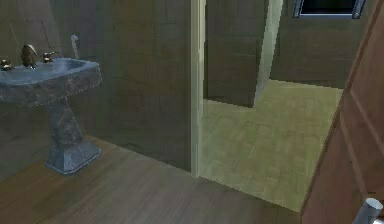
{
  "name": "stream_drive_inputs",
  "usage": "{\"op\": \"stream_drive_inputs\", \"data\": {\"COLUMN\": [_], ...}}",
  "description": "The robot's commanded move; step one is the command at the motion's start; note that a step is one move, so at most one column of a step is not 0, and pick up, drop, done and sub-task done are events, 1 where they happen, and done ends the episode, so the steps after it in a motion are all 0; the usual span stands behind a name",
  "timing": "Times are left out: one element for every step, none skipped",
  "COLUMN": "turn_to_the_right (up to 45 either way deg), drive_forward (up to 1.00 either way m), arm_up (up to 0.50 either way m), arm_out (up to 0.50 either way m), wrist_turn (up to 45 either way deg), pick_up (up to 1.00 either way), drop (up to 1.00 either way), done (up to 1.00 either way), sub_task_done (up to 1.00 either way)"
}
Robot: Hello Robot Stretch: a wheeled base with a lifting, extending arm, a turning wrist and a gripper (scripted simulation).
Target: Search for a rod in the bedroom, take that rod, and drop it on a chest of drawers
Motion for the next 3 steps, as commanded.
{"op": "stream_drive_inputs", "data": {"turn_to_the_right": [0.0,27.0,0.0], "drive_forward": [0.40,0.00,0.30], "arm_up": [0.00,0.00,0.00], "arm_out": [0.00,0.00,0.00], "wrist_turn": [0.0,0.0,0.0], "pick_up": [0.00,0.00,0.00], "drop": [0.00,0.00,0.00], "done": [0.00,0.00,0.00], "sub_task_done": [0.00,0.00,0.00]}}
